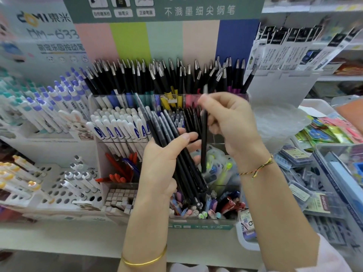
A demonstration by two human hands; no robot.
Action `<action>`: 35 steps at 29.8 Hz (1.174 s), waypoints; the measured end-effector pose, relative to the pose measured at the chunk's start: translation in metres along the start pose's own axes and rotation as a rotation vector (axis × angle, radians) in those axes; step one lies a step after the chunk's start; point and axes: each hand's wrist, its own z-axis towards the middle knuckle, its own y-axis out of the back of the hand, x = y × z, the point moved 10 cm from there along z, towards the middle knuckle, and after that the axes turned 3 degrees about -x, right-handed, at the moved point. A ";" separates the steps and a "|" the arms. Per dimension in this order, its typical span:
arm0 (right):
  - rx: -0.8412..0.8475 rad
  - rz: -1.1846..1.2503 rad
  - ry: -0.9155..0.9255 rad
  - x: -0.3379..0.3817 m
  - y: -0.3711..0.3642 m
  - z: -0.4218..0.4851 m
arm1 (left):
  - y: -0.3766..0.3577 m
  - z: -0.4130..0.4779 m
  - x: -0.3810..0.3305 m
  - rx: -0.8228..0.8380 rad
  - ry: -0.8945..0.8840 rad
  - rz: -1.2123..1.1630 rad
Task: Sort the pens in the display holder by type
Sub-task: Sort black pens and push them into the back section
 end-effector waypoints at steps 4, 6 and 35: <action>-0.295 0.021 0.211 0.026 0.033 0.008 | 0.011 0.001 -0.004 -0.055 -0.025 -0.010; -0.409 -0.089 0.358 0.039 0.041 0.003 | 0.011 0.001 -0.005 -0.061 -0.021 -0.019; 0.259 -0.258 -0.062 -0.008 -0.027 -0.016 | -0.017 0.000 0.002 0.089 0.032 0.001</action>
